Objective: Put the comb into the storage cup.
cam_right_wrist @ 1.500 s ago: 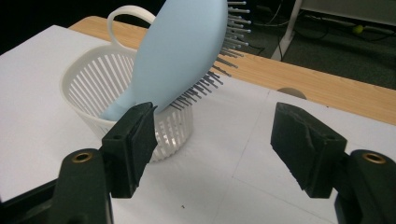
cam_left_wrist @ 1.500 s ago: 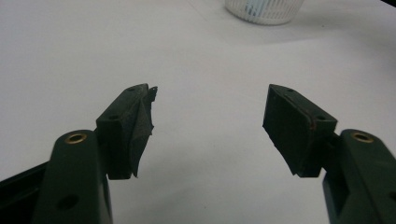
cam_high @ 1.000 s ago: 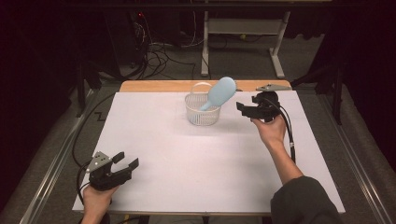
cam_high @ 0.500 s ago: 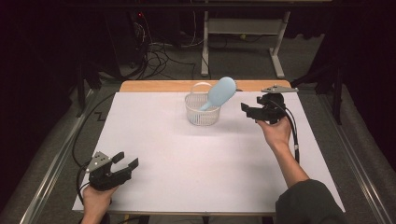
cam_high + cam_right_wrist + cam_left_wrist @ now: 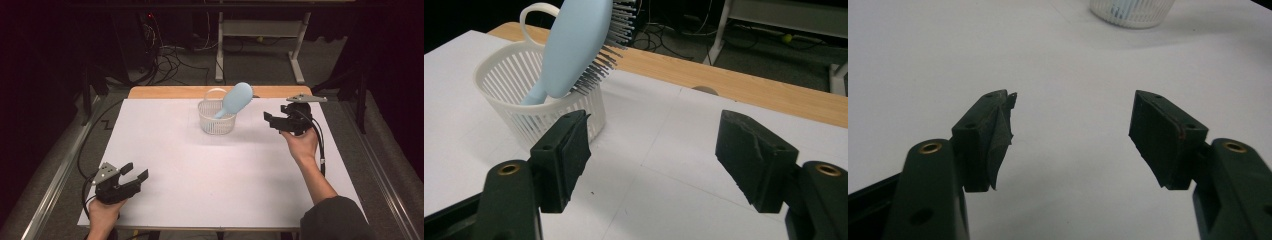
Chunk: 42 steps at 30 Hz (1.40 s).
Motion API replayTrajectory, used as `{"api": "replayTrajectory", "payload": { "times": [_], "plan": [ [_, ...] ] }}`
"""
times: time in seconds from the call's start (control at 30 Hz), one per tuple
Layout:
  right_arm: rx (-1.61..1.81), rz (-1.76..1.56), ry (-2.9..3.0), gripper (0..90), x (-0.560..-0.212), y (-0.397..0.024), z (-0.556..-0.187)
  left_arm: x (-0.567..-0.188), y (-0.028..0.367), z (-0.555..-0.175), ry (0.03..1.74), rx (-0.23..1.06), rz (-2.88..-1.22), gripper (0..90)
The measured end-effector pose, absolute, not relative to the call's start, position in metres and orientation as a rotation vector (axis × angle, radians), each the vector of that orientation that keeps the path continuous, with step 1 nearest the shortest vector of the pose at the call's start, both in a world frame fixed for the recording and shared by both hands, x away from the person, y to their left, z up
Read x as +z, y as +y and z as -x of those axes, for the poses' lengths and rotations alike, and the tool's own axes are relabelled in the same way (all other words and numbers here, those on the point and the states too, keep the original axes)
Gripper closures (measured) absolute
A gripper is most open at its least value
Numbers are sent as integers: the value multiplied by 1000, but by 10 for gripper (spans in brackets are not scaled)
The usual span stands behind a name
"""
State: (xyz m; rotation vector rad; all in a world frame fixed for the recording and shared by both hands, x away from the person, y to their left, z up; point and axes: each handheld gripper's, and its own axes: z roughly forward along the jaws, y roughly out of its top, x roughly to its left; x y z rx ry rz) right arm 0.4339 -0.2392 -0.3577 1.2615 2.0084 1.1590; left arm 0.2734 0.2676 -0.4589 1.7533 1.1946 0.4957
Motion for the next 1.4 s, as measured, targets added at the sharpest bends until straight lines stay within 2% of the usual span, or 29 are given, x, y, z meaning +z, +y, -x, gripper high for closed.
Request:
{"api": "replayTrajectory", "payload": {
  "times": [1.4],
  "plan": [
    [1210,-1306,1953,285,-367,-286,-404,-458,272,-272,1201,484,-1724,340]
  ]
}}
